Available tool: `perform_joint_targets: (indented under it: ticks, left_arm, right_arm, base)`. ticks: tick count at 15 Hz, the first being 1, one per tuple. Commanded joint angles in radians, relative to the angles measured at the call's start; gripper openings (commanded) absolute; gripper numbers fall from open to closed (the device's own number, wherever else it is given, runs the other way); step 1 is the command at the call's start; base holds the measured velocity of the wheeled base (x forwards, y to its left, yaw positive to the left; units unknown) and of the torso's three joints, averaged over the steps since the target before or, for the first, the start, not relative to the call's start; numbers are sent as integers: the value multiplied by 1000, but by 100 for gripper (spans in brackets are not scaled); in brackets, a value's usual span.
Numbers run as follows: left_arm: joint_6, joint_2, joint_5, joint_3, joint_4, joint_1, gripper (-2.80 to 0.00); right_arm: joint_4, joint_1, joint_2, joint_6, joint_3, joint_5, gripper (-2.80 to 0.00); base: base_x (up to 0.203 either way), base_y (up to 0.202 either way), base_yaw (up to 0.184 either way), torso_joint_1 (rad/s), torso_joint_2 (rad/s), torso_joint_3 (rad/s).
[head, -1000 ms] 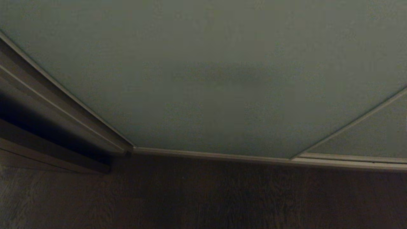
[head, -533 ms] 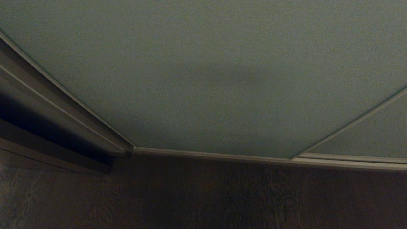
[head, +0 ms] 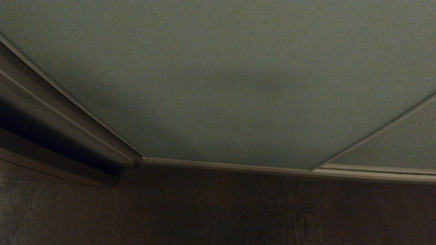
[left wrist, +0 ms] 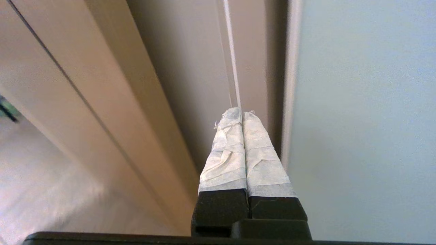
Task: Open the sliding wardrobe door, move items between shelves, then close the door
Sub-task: Open the door
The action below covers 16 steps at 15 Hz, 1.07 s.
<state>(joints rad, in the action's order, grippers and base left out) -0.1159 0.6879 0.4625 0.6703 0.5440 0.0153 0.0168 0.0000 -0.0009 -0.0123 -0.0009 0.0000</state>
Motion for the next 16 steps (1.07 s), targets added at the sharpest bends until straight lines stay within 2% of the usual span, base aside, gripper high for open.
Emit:
perform_joint_targets:
  ticks: [1, 4, 7, 12, 16]
  left_arm:
    - [-5, 123, 31, 74, 79, 1, -280]
    - [-31, 135, 61, 132, 113, 7, -280]
    - [-56, 156, 64, 165, 142, 15, -280]
    - [-44, 278, 64, 196, 212, 15, -280]
    - [-34, 382, 64, 303, 215, 16, -280]
  right_arm:
    - [0, 0, 1, -1, 1, 0, -280]
    - [0, 0, 1, 0, 1, 0, -280]
    - [0, 0, 1, 0, -1, 0, -280]
    - [0, 0, 1, 0, 1, 0, -280]
    - [0, 0, 1, 0, -1, 0, -280]
  base:
    - [0, 0, 0, 0, 0, 0]
    - [0, 0, 0, 0, 0, 0]
    - [0, 0, 0, 0, 0, 0]
    - [0, 0, 0, 0, 0, 0]
    - [0, 0, 0, 0, 0, 0]
